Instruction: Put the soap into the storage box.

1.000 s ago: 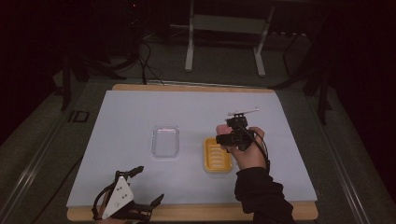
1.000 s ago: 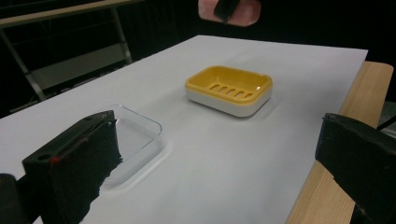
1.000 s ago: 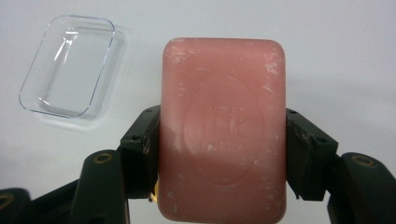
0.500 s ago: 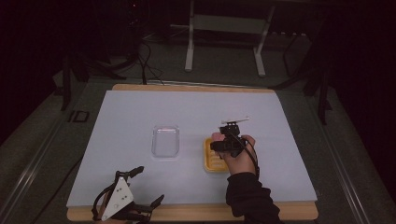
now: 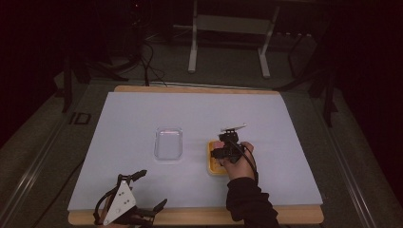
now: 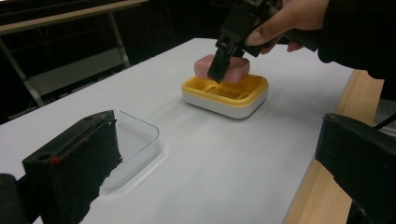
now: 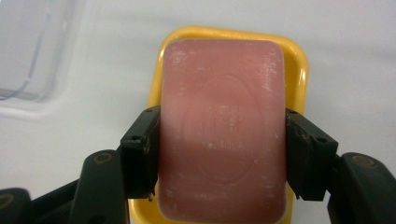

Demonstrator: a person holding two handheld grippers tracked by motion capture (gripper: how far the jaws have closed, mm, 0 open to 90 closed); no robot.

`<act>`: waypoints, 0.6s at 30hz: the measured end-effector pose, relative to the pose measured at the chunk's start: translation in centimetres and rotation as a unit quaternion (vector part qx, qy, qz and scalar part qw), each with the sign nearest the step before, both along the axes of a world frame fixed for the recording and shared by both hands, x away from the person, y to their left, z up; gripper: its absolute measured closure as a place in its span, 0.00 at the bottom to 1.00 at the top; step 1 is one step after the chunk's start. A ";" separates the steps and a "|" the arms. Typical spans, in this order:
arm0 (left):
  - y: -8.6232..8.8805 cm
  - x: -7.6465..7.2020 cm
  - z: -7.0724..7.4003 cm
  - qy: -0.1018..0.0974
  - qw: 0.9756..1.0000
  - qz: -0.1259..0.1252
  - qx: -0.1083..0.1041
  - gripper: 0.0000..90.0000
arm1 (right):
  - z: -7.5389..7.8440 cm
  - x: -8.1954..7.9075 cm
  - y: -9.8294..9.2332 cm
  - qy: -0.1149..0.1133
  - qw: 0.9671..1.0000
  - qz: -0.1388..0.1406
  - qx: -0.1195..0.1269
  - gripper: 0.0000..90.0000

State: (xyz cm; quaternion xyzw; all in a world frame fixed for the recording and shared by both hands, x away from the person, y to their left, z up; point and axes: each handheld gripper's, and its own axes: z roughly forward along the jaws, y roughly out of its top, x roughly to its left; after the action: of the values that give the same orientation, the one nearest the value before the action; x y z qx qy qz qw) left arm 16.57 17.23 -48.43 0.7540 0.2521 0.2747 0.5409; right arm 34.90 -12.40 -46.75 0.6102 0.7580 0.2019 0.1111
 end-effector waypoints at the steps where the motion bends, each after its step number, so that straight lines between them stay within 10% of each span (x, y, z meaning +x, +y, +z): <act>1: 0.0 0.0 0.0 0.000 1.000 0.000 0.001 0.00 | -0.2 0.0 0.0 0.002 1.000 -0.001 0.001 0.42; 18: 0.0 0.0 0.0 0.002 1.000 -0.002 0.003 0.00 | -2.0 0.2 0.2 0.021 1.000 -0.002 -0.016 0.41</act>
State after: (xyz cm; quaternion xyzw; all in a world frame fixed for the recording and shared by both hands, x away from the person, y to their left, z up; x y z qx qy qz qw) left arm 16.58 17.18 -48.42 0.7567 0.2511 0.2725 0.5386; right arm 35.07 -12.20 -48.78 0.6140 0.7621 0.1767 0.1050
